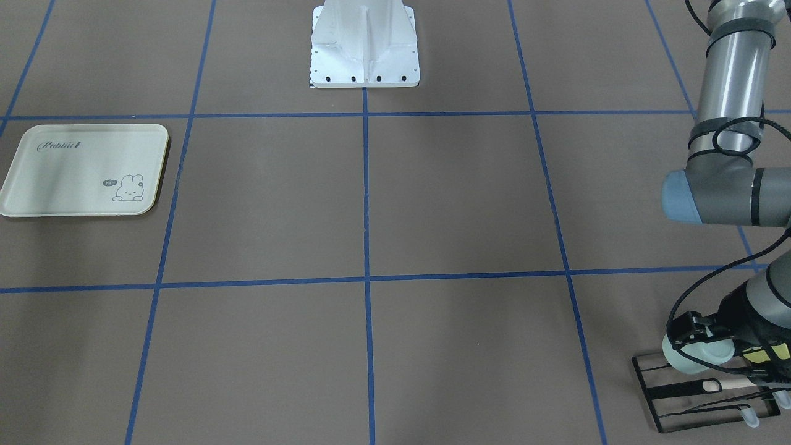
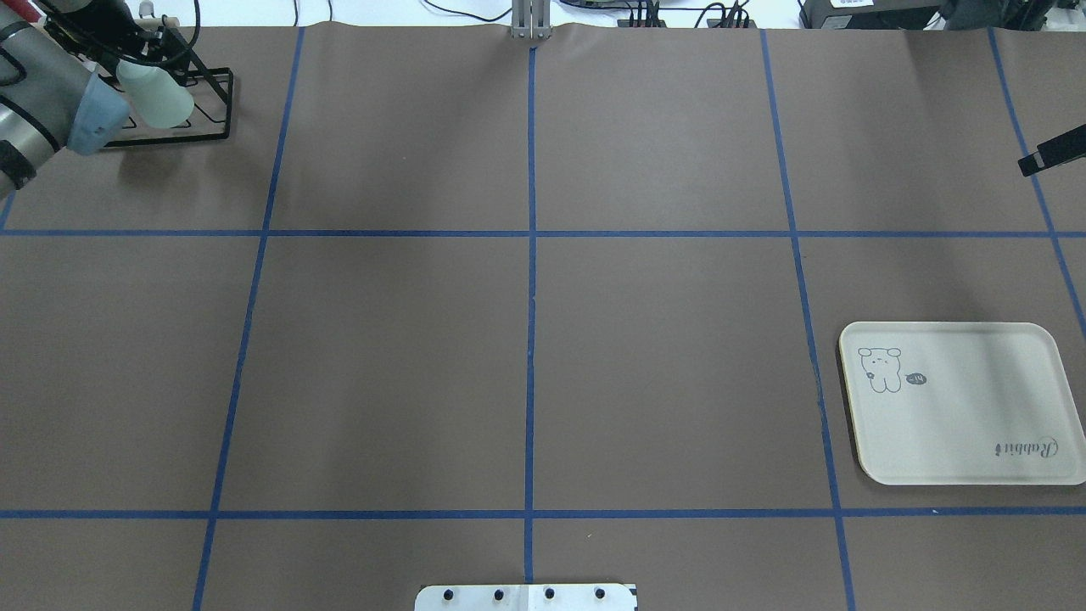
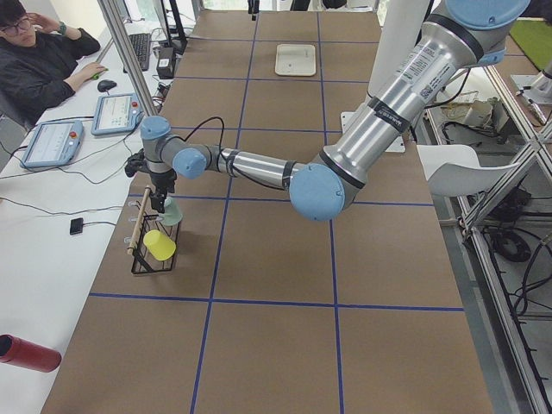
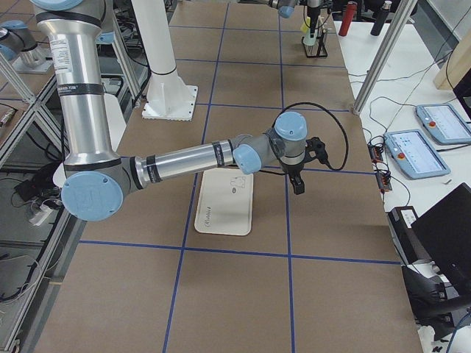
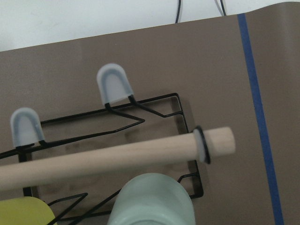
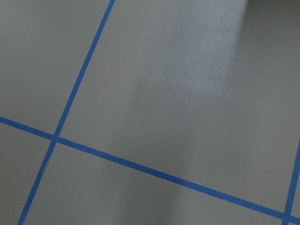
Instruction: Left arm grabs green cup and hands to right arm on tray
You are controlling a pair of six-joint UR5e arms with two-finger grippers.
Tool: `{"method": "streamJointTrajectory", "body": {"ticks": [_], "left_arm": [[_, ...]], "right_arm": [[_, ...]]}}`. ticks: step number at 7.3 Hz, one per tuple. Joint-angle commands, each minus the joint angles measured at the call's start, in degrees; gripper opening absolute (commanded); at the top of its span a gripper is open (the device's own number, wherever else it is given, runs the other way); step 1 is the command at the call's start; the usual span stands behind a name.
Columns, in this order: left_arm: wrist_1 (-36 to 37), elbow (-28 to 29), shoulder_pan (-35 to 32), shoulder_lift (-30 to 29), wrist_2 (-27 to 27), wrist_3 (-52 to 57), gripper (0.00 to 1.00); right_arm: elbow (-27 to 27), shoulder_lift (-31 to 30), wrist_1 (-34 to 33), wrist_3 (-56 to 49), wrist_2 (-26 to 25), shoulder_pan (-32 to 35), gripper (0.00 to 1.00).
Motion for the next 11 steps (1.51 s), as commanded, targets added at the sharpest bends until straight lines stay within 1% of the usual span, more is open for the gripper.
{"method": "streamJointTrajectory", "body": {"ticks": [1, 7, 9, 11], "left_arm": [[0.0, -0.2, 0.0, 0.3, 0.0, 0.1, 0.99], [0.0, -0.1, -0.1, 0.4, 0.1, 0.1, 0.97], [0.2, -0.1, -0.3, 0.4, 0.1, 0.1, 0.87], [0.4, -0.2, -0.6, 0.4, 0.2, 0.1, 0.59]], "right_arm": [[0.0, 0.0, 0.0, 0.0, -0.1, -0.1, 0.99], [0.0, 0.0, 0.0, 0.0, 0.0, -0.1, 0.99], [0.0, 0.0, 0.0, 0.0, 0.0, -0.1, 0.99], [0.0, 0.0, 0.0, 0.0, 0.0, -0.1, 0.99]]}}
